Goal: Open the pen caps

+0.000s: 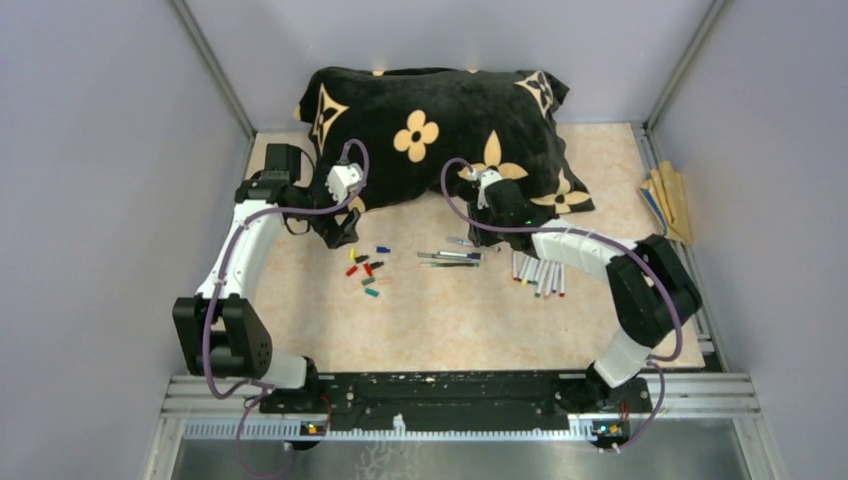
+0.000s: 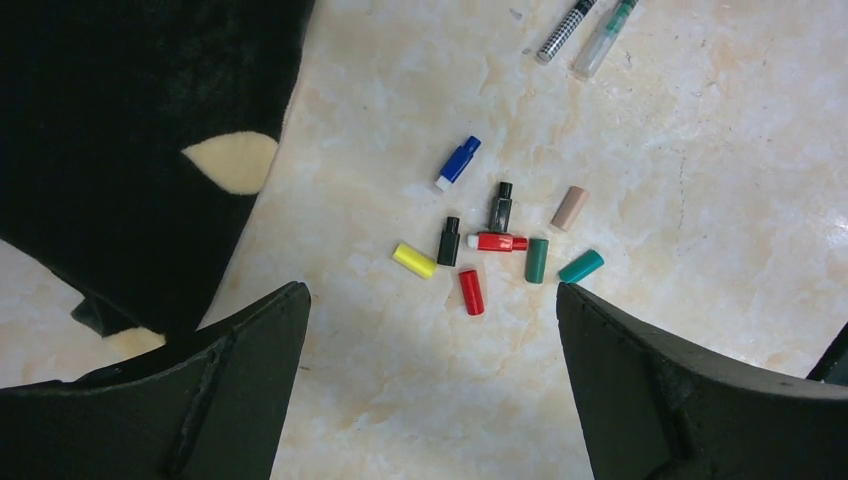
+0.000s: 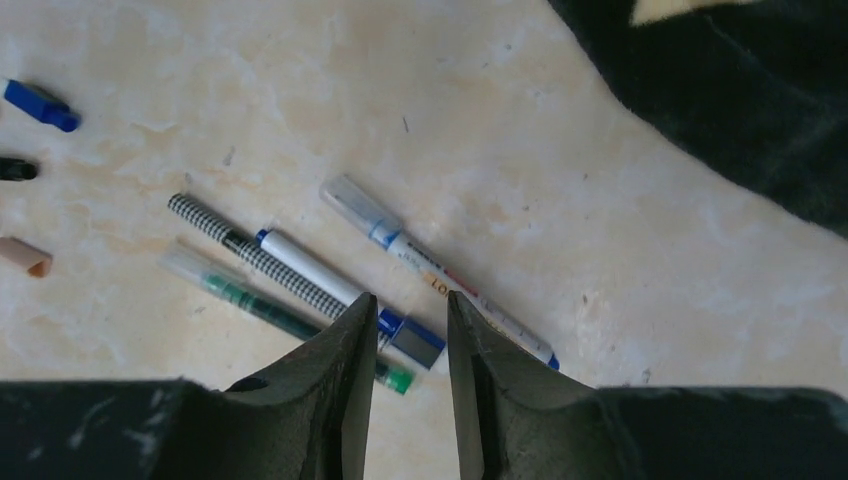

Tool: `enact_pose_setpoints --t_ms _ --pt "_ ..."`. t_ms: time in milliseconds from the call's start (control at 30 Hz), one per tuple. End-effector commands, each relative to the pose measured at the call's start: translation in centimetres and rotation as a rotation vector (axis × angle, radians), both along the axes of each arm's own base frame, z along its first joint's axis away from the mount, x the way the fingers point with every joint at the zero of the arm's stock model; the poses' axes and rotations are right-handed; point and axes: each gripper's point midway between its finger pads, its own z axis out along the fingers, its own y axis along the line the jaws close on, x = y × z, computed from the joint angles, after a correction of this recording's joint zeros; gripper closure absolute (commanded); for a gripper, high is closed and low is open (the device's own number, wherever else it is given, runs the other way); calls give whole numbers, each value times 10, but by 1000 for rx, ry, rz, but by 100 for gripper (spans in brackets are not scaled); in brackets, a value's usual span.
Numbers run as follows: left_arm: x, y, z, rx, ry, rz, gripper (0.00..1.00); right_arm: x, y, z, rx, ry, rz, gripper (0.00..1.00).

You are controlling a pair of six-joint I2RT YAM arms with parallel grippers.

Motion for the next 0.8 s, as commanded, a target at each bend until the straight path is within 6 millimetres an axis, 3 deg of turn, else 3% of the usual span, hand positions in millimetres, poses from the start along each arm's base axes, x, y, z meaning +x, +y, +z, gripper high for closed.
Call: enact_pose_setpoints --t_ms 0,167,267,467,767 --pt "-6 -3 19 -62 -46 2 1 25 15 5 -49 -55 82 69" --pt "-5 -3 25 -82 -71 10 1 28 20 -6 -59 -42 113 72" --pt "-6 -5 23 -89 -61 6 1 15 32 -3 4 -54 159 73" --pt "-7 -5 15 -87 -33 -3 1 -13 42 -28 9 -5 219 76" --pt "-10 -3 17 -71 -44 -10 1 -11 43 -39 2 23 205 78"
